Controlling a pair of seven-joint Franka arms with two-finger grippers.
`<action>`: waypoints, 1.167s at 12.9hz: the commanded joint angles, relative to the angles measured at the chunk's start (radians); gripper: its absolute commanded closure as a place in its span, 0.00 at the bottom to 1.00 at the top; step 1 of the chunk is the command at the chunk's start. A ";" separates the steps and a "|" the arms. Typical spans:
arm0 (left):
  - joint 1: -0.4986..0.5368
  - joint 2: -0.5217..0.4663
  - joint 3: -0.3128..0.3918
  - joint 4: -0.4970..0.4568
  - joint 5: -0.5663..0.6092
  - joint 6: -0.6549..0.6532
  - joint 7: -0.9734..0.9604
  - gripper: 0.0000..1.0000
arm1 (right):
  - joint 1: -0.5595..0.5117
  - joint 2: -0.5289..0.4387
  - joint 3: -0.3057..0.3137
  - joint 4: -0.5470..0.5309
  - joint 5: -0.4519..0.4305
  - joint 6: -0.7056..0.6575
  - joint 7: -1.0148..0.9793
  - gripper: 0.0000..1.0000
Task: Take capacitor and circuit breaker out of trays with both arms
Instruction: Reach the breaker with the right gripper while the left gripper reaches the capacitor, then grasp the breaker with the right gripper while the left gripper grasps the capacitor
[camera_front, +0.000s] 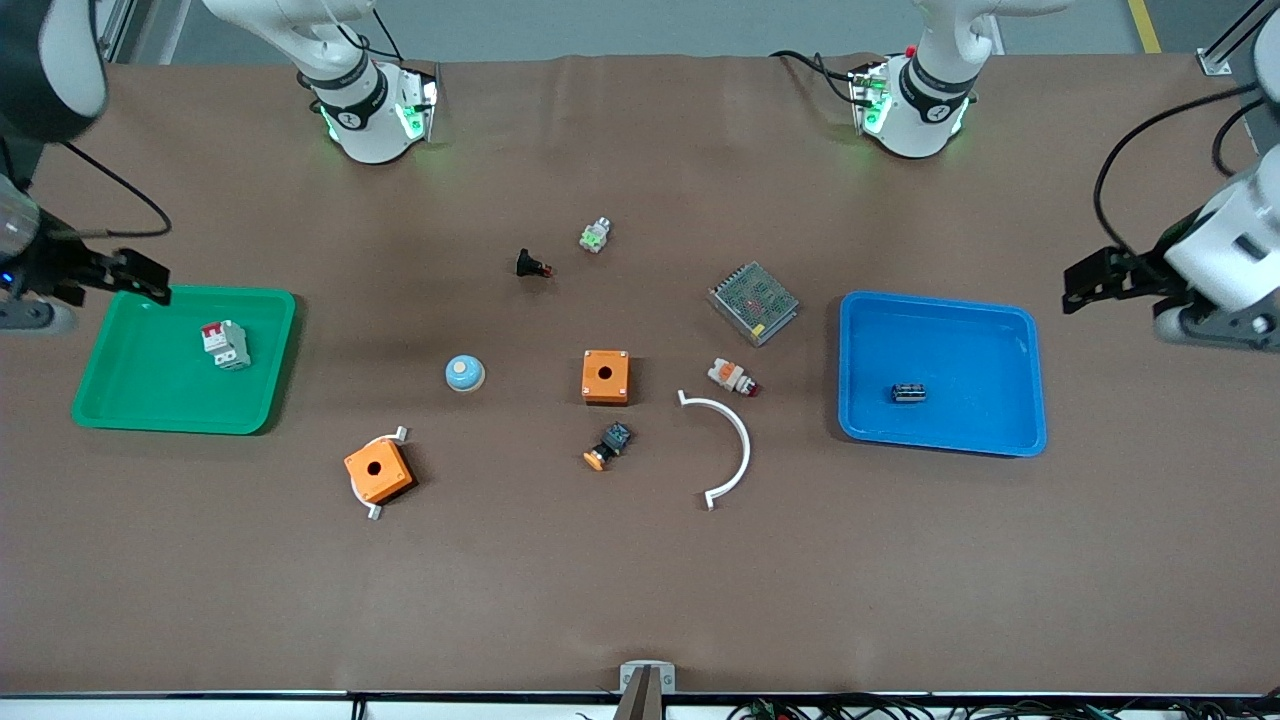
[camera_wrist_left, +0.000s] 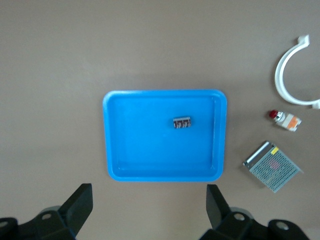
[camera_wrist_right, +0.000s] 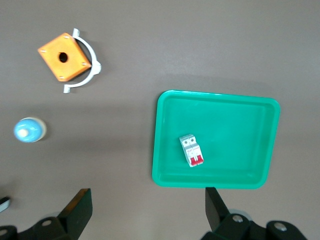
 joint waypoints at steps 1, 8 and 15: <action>-0.001 0.083 -0.001 -0.015 -0.031 -0.026 -0.005 0.00 | -0.046 -0.017 0.012 -0.182 -0.030 0.174 -0.021 0.00; -0.062 0.258 -0.002 -0.201 -0.031 0.197 -0.070 0.00 | -0.209 0.143 0.013 -0.299 -0.033 0.407 -0.319 0.01; -0.116 0.416 -0.002 -0.332 -0.024 0.497 -0.168 0.00 | -0.234 0.181 0.010 -0.405 -0.067 0.546 -0.428 0.10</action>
